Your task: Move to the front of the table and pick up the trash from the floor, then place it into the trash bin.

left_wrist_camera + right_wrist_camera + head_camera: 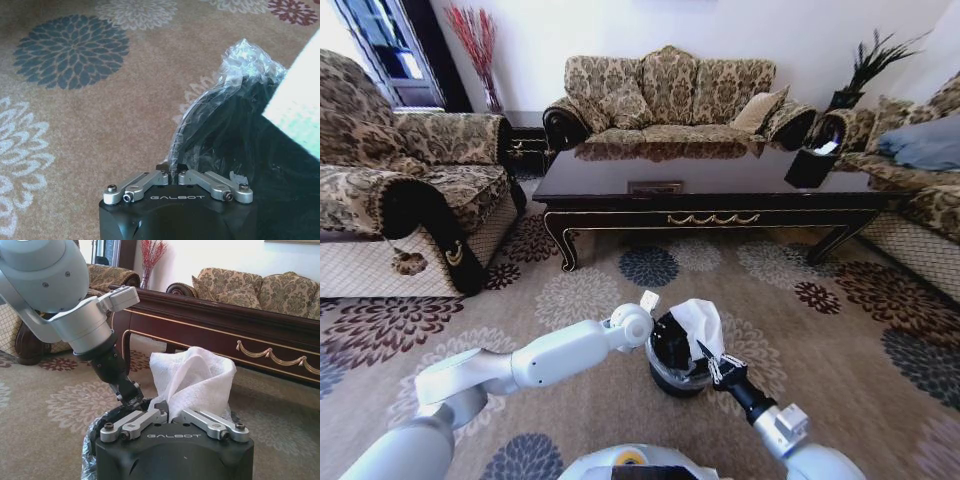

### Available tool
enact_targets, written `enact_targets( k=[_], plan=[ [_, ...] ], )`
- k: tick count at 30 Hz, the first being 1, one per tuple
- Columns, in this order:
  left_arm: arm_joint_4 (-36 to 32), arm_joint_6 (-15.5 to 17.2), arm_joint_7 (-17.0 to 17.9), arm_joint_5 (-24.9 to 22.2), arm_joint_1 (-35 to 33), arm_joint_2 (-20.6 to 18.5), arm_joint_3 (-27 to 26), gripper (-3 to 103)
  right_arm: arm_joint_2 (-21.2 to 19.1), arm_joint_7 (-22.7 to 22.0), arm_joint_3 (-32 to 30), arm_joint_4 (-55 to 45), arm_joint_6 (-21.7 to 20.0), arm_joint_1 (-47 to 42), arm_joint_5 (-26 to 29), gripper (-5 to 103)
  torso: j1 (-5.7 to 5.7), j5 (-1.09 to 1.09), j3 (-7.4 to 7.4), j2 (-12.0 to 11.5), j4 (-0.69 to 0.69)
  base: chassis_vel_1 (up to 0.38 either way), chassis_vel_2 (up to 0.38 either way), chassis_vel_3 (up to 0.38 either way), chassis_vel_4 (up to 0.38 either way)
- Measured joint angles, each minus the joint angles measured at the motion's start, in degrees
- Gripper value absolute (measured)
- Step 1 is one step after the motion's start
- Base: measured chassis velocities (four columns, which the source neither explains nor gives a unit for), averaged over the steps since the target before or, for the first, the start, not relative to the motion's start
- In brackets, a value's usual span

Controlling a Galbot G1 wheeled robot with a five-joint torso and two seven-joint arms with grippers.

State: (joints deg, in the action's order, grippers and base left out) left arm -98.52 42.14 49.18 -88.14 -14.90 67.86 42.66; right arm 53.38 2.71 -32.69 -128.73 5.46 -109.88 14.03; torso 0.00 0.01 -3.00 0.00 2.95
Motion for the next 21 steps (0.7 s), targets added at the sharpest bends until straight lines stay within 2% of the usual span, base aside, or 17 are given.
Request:
enact_targets(
  k=[1,4,5,8,10,11,12,13,14,15,16,17,20,21],
  plan=[
    [-0.1,0.0,0.0,-0.2,0.1,0.0,0.0,3,0.0,0.0,0.2,0.0,0.0,0.0,-0.1,1,0.0,0.0,0.0,0.0,0.0,0.0,0.0,0.0,0.0],
    [0.0,0.0,0.1,-0.2,0.2,0.0,-0.2,3,-0.1,0.0,0.6,0.0,0.0,0.2,-0.5,17,0.0,0.0,0.0,0.0,0.0,0.0,0.0,0.0,0.0],
    [0.0,0.0,0.1,-0.2,0.2,0.0,-0.2,3,-0.1,0.0,0.6,0.0,0.0,0.2,-0.5,17,0.0,0.0,0.0,0.0,0.0,0.0,0.0,0.0,0.0],
    [0.2,0.0,0.0,-0.2,0.2,0.3,-0.3,3,-0.3,0.2,0.8,0.7,0.4,0.1,-1.2,33,0.0,0.0,0.0,0.0,0.0,0.0,0.0,0.0,0.0],
    [0.2,0.0,0.0,-0.3,0.2,0.4,-0.4,3,-0.3,0.3,0.8,0.8,0.4,0.0,-1.3,33,0.0,-0.01,0.0,0.0,0.01,0.0,0.0,0.0,0.0],
    [0.3,0.0,-0.1,-0.3,0.1,0.5,-0.5,3,-0.4,0.5,0.9,0.9,0.5,0.0,-1.5,38,0.0,0.0,0.0,0.0,0.02,0.0,0.0,0.0,0.0],
    [0.3,0.0,-0.1,-0.3,0.1,0.5,-0.5,3,-0.4,0.5,0.9,0.9,0.6,0.0,-1.6,38,0.0,0.0,0.0,0.0,0.02,0.0,0.0,0.0,0.0],
    [0.3,0.0,-0.1,-0.3,-0.1,0.4,-0.6,3,-0.5,0.7,1.0,0.9,0.6,0.1,-2.0,49,0.0,0.0,0.0,0.0,0.01,0.0,0.0,0.0,0.0],
    [0.3,0.0,-0.1,-0.3,-0.1,0.4,-0.6,3,-0.5,0.7,1.0,0.9,0.6,0.1,-2.0,49,0.0,0.0,0.0,0.0,0.01,0.0,0.0,0.0,0.0],
    [0.3,0.0,-0.1,-0.3,-0.1,0.3,-0.6,3,-0.6,0.9,1.0,0.9,0.7,0.1,-2.4,55,0.0,-0.01,0.0,0.0,0.0,0.0,0.0,0.0,0.0],
    [0.3,0.0,-0.1,-0.2,-0.2,0.2,-0.6,3,-0.8,1.2,0.9,0.9,0.9,0.2,-3.0,61,0.0,0.0,0.0,0.0,-0.02,0.0,0.0,0.0,0.0],
    [0.3,0.0,0.0,-0.2,-0.3,0.2,-0.6,3,-0.9,1.3,0.7,0.9,1.5,0.3,-3.9,61,0.0,-0.01,0.0,0.0,-0.01,0.0,0.0,0.0,0.0],
    [0.2,0.0,-0.1,-0.2,-0.3,0.2,-0.6,3,-1.0,2.0,-0.4,1.5,5.2,1.1,-9.2,78,0.0,0.0,0.0,0.0,0.0,0.0,0.0,0.0,0.0],
    [0.2,0.0,-0.1,-0.2,-0.3,0.2,-0.6,3,-1.0,2.0,-0.4,1.5,5.2,1.1,-9.2,78,0.0,0.0,0.0,0.0,0.0,0.0,0.0,0.0,0.0]
  ],
)
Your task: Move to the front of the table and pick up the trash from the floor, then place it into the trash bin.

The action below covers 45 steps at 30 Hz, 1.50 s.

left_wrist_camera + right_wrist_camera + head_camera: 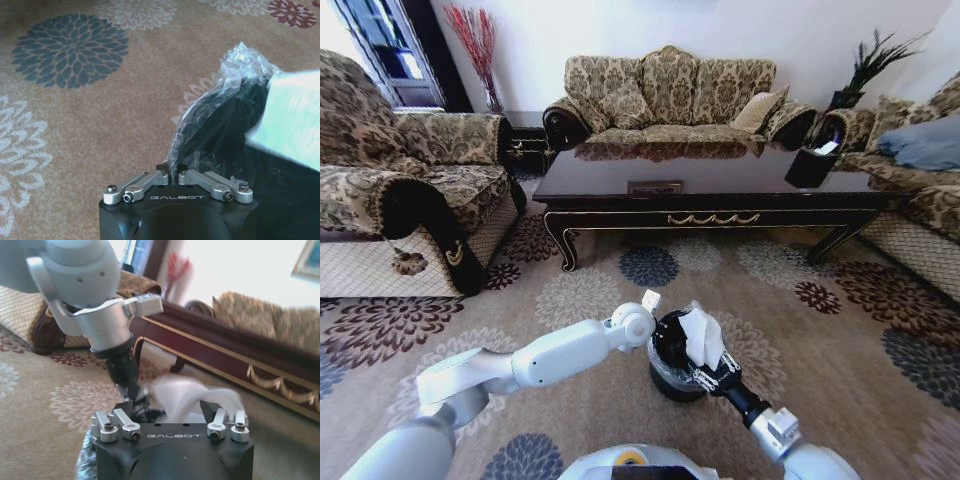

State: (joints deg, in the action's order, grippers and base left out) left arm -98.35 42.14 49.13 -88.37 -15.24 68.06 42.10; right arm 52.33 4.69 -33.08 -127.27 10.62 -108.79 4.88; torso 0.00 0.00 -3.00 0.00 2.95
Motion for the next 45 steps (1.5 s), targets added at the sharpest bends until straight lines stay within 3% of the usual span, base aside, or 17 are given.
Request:
enact_targets(
  k=[2,7,18,25,35,38,45],
  plan=[
    [-0.2,0.0,0.0,-0.1,0.1,0.0,0.0,3,-0.2,0.7,-0.5,0.0,1.0,-0.3,-2.2,88,0.0,0.0,0.0,0.0,0.0,0.0,0.0,0.0,0.0],
    [0.3,0.0,0.0,-0.1,0.1,-0.1,-0.5,3,-0.5,3.3,-0.7,-1.6,1.0,-2.1,-2.8,99,0.0,0.0,0.0,0.0,0.01,0.0,0.0,0.0,0.0],
    [0.6,0.0,0.0,0.0,-0.4,-0.7,-1.5,3,-0.1,4.1,0.4,-2.8,1.0,-2.9,-1.8,100,0.0,-0.01,0.0,0.0,0.01,0.0,0.0,0.0,0.0],
    [-0.4,0.0,-0.3,-0.2,-0.4,-3.3,-2.4,3,-0.2,3.0,-0.4,-2.3,0.5,-2.3,1.4,100,0.0,-0.01,0.0,0.0,0.0,0.0,0.0,0.0,0.0],
    [-4.0,0.0,-1.4,0.3,-3.9,-9.5,-9.7,3,-0.2,1.4,-0.9,1.6,-0.7,1.6,7.5,100,0.0,-0.01,0.0,0.0,0.0,0.0,0.0,0.0,0.0],
    [-5.5,0.0,-2.5,1.1,-6.4,-12.4,-12.8,3,-0.9,1.2,-0.8,6.4,-0.8,4.3,9.6,100,0.0,-0.01,0.0,0.0,0.0,0.0,0.0,0.0,0.0],
    [-6.3,0.0,-4.6,4.3,-11.5,-15.0,-17.8,3,-1.1,1.2,0.5,14.0,-0.7,7.6,11.9,100,0.0,-0.01,0.0,0.0,0.0,0.0,0.0,0.0,0.0]
  ],
)
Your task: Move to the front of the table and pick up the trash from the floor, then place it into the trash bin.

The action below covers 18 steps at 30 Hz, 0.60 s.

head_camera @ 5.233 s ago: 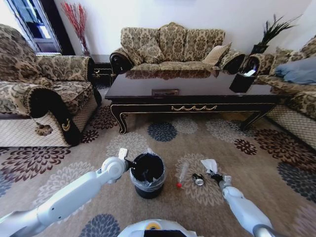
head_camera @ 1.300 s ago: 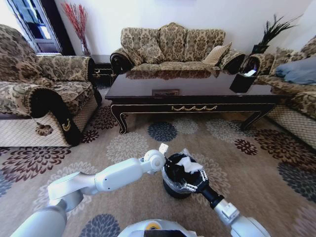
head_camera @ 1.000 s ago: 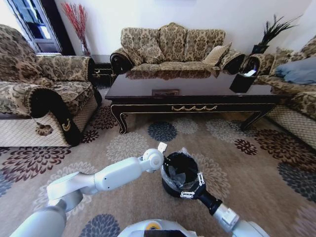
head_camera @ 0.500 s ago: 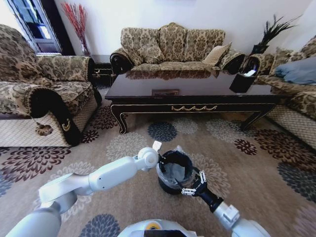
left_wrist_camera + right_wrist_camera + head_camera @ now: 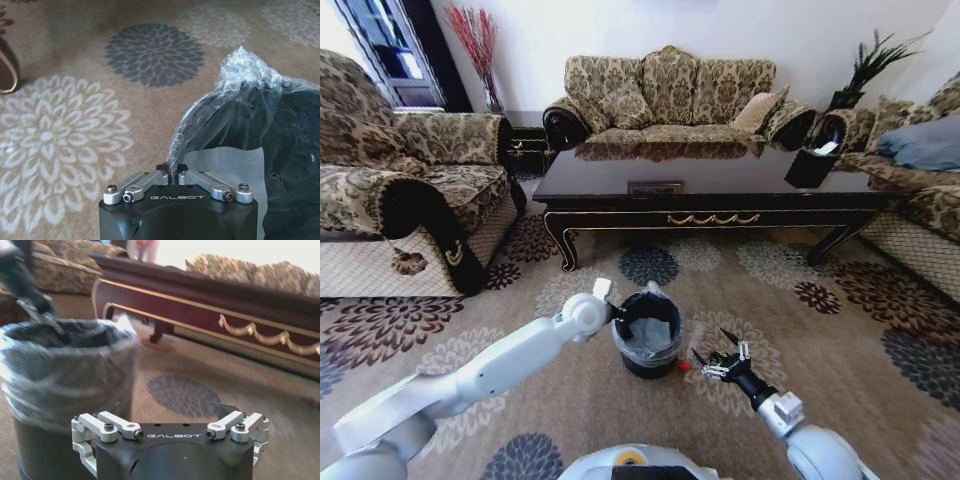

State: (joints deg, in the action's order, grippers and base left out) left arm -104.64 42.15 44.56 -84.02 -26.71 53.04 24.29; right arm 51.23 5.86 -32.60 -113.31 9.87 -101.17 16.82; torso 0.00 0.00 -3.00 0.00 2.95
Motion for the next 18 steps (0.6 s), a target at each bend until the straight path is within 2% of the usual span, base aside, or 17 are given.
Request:
enact_targets(
  k=[3,9,18],
  plan=[
    [0.1,0.0,-1.0,1.2,-2.1,-1.4,-2.2,3,0.2,0.0,0.8,3.5,0.0,1.6,0.9,100,0.0,-0.01,0.0,0.0,0.03,0.0,0.0,0.0,0.0],
    [0.0,0.0,-2.1,2.3,-5.4,-4.5,-5.9,3,0.3,0.2,3.0,10.6,0.3,6.2,1.3,100,0.0,-0.01,0.0,0.0,-0.01,0.0,0.0,0.0,0.0],
    [-1.7,0.0,-2.4,3.4,-9.3,-6.0,-8.1,3,-0.3,2.3,6.1,21.0,1.2,12.0,0.7,100,0.0,0.0,0.0,0.0,0.0,0.0,0.0,0.0,0.0]
  ],
)
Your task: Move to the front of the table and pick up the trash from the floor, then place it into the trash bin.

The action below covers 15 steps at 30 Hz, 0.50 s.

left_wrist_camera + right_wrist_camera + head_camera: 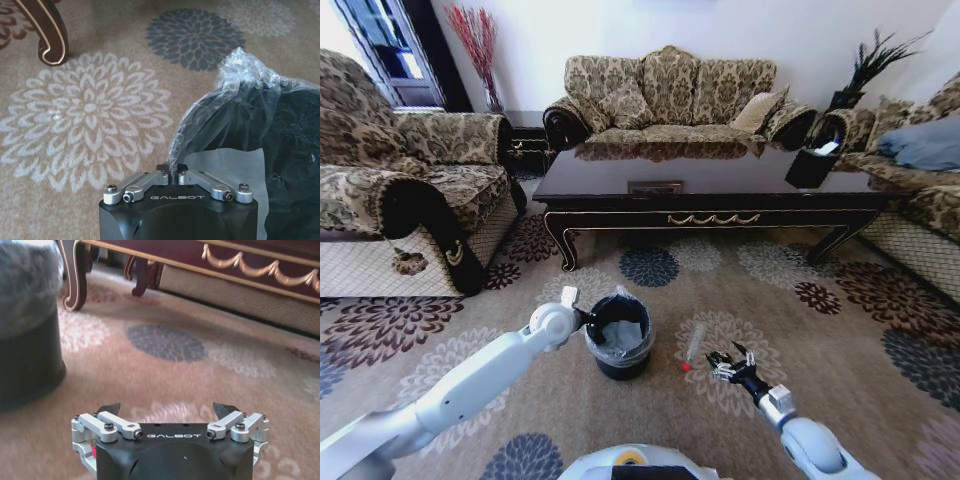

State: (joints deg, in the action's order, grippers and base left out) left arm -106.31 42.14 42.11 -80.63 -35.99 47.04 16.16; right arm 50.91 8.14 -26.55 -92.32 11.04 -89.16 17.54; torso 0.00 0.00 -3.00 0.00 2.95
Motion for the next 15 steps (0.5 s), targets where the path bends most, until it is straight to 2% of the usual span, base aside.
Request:
enact_targets(
  k=[9,15],
  plan=[
    [-1.6,0.0,0.1,0.3,-2.8,-0.1,-4.1,3,-2.9,5.7,4.3,12.1,5.9,4.8,-3.4,100,0.0,0.01,0.0,0.0,0.03,0.0,0.0,0.0,0.0],
    [-2.8,0.0,0.4,0.3,-4.5,-1.3,-5.4,3,-4.4,6.7,7.3,15.7,8.4,7.8,-5.3,100,0.0,0.0,0.0,0.0,-0.02,0.0,0.0,0.0,0.0]
  ],
)
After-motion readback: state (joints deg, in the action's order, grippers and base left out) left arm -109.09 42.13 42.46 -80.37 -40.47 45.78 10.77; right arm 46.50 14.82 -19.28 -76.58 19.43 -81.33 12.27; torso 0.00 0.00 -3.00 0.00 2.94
